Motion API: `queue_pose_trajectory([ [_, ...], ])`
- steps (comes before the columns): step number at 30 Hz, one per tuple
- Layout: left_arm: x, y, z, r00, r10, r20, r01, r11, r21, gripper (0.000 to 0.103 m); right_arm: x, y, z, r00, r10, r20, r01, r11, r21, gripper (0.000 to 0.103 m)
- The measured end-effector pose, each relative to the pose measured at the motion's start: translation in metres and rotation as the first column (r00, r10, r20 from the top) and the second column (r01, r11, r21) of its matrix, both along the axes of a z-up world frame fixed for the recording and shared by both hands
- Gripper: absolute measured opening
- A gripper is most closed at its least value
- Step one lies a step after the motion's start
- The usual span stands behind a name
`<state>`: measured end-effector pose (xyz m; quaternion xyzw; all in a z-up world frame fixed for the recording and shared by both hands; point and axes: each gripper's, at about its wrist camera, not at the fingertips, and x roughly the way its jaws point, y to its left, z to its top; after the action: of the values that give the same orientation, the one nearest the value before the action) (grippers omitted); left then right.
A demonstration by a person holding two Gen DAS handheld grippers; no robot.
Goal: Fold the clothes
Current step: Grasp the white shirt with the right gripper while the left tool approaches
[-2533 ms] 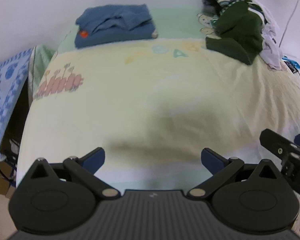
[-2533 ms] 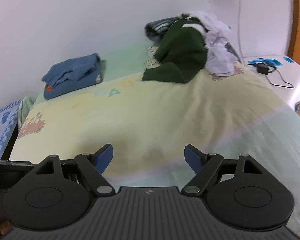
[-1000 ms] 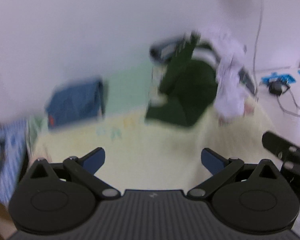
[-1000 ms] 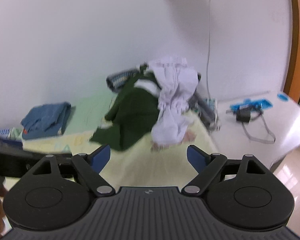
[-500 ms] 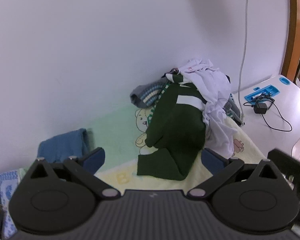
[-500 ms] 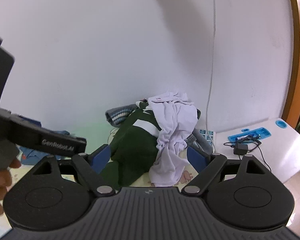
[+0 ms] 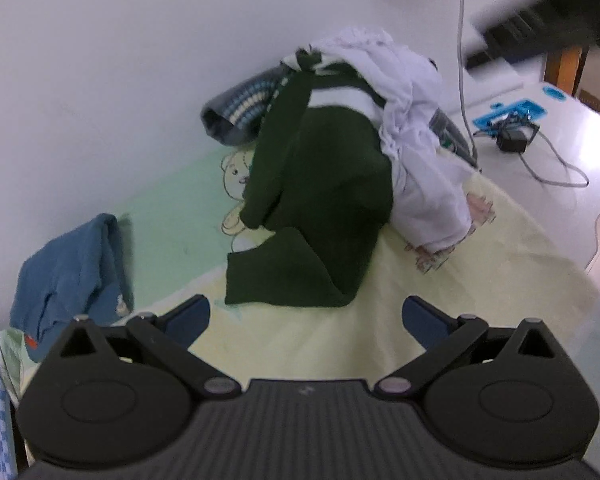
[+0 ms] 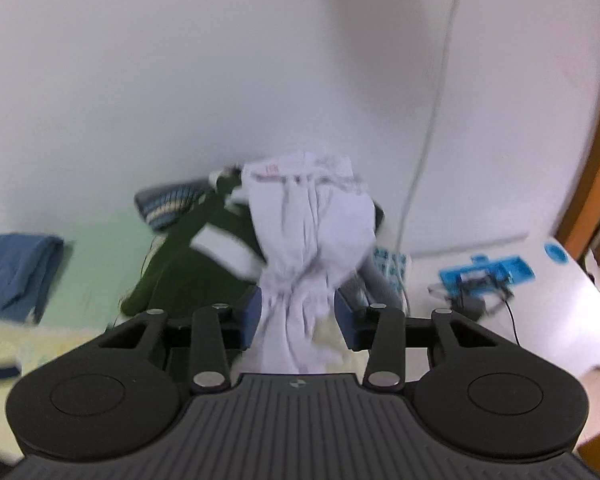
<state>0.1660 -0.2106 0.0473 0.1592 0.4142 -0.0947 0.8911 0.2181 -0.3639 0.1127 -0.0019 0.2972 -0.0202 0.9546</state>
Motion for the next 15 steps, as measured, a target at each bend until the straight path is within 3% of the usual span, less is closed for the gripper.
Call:
queue_pose_trajectory([
  [3,0.007,0.004,-0.013,0.999,-0.002,-0.032,0.001,1.0,-0.02,0.102,0.035,0.001,-0.006,1.0,-0.004,0.02,0.004,1.0,-0.017,0.053],
  [12,0.035,0.001,-0.018,0.999,0.046,-0.027,-0.047,0.998,-0.029,0.102,0.128,-0.003,-0.026,0.994,-0.099,0.038,0.093,0.986,0.139,0.057],
  [15,0.036,0.001,-0.022,0.997,0.059,-0.045,-0.06,0.997,-0.039,0.102,0.143,0.005,-0.031,0.994,-0.103,0.043,0.098,0.989,0.108,0.057],
])
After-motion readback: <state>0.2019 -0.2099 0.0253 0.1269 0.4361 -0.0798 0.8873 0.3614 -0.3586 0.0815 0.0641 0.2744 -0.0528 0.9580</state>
